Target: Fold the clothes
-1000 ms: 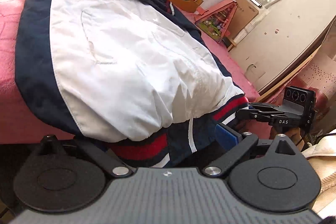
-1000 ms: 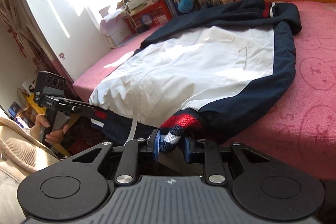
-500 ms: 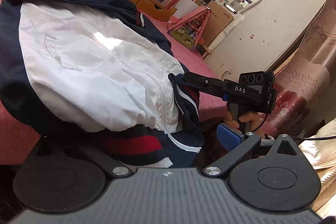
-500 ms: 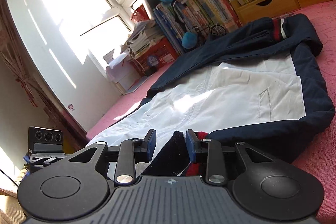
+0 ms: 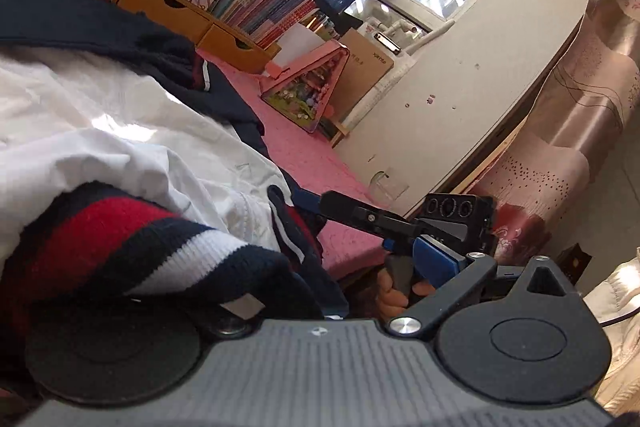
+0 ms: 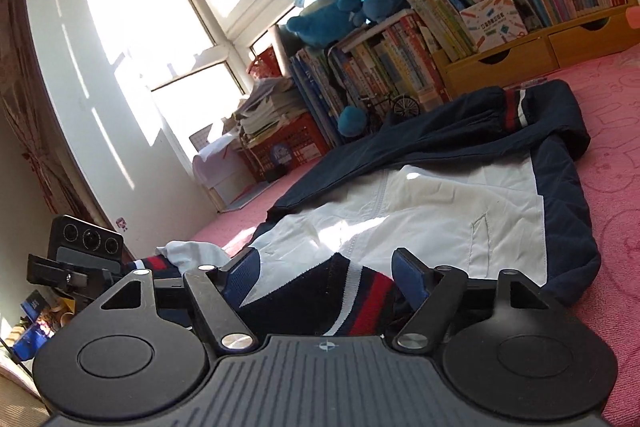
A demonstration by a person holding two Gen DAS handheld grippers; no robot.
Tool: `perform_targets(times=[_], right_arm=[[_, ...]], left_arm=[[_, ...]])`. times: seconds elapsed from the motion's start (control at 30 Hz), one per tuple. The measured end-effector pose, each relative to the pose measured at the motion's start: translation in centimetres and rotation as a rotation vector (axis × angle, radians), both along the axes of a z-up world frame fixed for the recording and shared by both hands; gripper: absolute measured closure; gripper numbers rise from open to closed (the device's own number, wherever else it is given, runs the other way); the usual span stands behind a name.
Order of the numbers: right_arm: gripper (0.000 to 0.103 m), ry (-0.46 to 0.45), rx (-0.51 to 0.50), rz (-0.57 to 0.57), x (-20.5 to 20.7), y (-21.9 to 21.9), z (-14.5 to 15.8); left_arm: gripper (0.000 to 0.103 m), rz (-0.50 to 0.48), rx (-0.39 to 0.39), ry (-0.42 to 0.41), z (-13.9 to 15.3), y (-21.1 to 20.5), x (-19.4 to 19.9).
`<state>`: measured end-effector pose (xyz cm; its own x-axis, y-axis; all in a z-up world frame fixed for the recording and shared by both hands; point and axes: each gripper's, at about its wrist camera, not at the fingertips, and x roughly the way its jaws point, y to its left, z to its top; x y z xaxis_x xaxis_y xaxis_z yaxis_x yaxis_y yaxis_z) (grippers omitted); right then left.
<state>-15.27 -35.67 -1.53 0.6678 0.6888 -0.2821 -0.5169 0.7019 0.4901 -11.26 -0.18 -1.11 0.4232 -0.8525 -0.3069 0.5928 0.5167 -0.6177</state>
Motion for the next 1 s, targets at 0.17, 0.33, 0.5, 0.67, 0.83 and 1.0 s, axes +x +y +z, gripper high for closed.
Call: perform_targets(times=[0.17, 0.33, 0.5, 0.67, 0.83, 1.0], right_arm=[[0.018, -0.121, -0.151, -0.071, -1.8, -0.7, 2.0], [0.014, -0.257, -0.374, 0.024, -4.8, 1.0, 2.9], [0.011, -0.311, -0.476, 0.123, -4.9, 4.0, 2.8], [0.075, -0.294, -0.523, -0.001, -1.1, 5.1, 3.1], [0.084, -0.275, -0.568, -0.125, 2.8, 6.3, 3.4], [0.089, -0.140, -0.490, -0.205, 10.3, 5.8, 2.6]], left_arm=[[0.001, 0.140, 0.031, 0.075, -0.7, 0.1, 5.8], [0.001, 0.189, -0.071, 0.172, -0.5, 1.7, 8.9], [0.000, 0.200, -0.050, 0.179, -0.3, 1.7, 9.4], [0.000, 0.192, 0.031, 0.149, -0.1, 1.2, 8.5], [0.000, 0.181, 0.234, 0.045, 1.1, 0.2, 5.7], [0.001, 0.126, 0.361, -0.029, 2.0, -0.5, 3.1]])
